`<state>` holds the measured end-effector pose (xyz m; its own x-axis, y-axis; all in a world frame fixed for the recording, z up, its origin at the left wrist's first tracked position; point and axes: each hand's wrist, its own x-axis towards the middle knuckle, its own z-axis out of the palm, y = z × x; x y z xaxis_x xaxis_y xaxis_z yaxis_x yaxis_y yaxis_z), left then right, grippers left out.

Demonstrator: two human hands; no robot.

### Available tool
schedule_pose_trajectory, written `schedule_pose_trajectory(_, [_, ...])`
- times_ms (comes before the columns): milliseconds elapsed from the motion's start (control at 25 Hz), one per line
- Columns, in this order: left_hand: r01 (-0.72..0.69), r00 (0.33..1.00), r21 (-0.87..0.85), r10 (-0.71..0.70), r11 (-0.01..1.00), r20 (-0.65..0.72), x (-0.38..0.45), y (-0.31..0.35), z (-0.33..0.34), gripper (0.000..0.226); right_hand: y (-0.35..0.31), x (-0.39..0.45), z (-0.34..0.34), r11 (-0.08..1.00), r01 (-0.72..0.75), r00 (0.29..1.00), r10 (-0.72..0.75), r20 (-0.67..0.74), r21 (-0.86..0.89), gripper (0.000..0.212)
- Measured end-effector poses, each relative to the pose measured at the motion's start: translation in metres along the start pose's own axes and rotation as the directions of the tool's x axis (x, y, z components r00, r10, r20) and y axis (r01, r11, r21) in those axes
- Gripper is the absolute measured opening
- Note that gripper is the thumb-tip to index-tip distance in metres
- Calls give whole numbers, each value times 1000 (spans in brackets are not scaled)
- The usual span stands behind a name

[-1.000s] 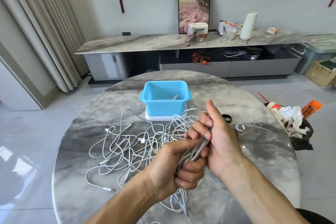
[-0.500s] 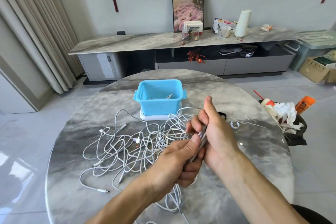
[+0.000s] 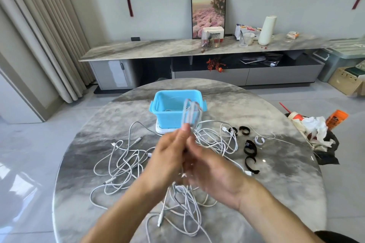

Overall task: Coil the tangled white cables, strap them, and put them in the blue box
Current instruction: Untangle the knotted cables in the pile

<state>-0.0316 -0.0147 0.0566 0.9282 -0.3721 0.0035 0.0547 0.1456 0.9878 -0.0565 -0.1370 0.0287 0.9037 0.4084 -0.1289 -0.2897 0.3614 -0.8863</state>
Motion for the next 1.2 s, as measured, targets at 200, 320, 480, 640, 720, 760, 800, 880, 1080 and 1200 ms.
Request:
schedule_pose_trajectory(200, [37,986,-352,-92,935,-138,12,29,-33,40,3,-3,5,809,-145,985,173,-6,-570,28])
schedule_pose_trajectory(320, [22,981,-469,-109,883,-160,14,41,-55,39,-17,-5,-10,725,-134,988,45,-148,-675,38])
schedule_pose_trajectory(480, [9,986,-394,-74,919,-150,10,44,-61,35,-47,-23,-34,954,34,969,-105,-225,-298,41])
schedule_pose_trajectory(640, [-136,984,-21,133,990,-122,8,38,-51,36,-59,-35,-39,987,157,986,-154,-64,37,34])
schedule_pose_trajectory(720, [-233,965,336,260,913,-36,7,27,-43,42,-58,-36,-35,975,208,978,-207,-32,71,31])
schedule_pose_trajectory(760, [-272,957,432,288,860,29,6,22,-39,41,-58,-35,-32,968,238,971,-236,-31,76,30])
schedule_pose_trajectory(800, [-301,952,472,287,829,104,6,17,-37,37,-58,-35,-31,961,270,962,-267,-50,62,29])
schedule_pose_trajectory(880, [-331,939,491,230,806,255,4,11,-31,32,-59,-32,-28,945,323,933,-328,-147,-58,24])
schedule_pose_trajectory(1080, [-161,960,275,85,948,268,0,3,-16,32,-51,-24,-14,939,345,883,-326,-336,-5,19])
schedule_pose_trajectory(1200, [-47,983,143,21,989,181,3,2,-15,33,-44,-19,-7,921,385,860,-338,-383,52,21])
